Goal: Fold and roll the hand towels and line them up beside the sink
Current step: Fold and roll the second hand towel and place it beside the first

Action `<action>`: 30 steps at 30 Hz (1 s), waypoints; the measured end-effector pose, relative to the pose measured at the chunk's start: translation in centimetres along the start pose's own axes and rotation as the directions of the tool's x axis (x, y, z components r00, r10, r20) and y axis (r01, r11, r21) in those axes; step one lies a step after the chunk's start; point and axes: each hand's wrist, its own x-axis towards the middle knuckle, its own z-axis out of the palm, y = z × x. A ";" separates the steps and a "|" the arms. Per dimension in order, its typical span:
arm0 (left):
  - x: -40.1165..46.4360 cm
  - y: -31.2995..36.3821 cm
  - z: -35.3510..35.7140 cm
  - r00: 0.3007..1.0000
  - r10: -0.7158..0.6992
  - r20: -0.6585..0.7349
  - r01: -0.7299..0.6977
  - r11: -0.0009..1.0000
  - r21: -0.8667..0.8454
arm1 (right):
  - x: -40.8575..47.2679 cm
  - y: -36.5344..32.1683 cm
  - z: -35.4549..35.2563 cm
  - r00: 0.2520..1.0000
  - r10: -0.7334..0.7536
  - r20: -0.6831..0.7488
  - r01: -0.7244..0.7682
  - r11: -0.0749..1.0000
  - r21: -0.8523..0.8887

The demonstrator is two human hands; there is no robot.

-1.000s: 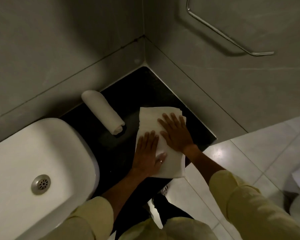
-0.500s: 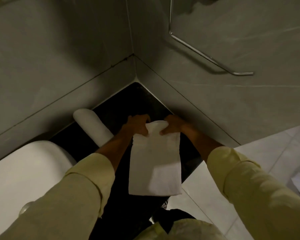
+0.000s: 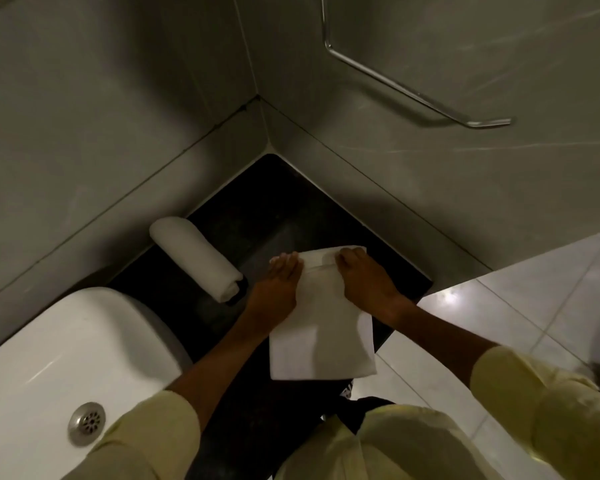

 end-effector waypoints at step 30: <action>-3.7 1.9 -1.7 0.998 0.005 0.062 -0.005 1.000 -0.007 | -4.4 -1.9 0.5 0.998 0.041 0.043 -0.041 0.999 -0.016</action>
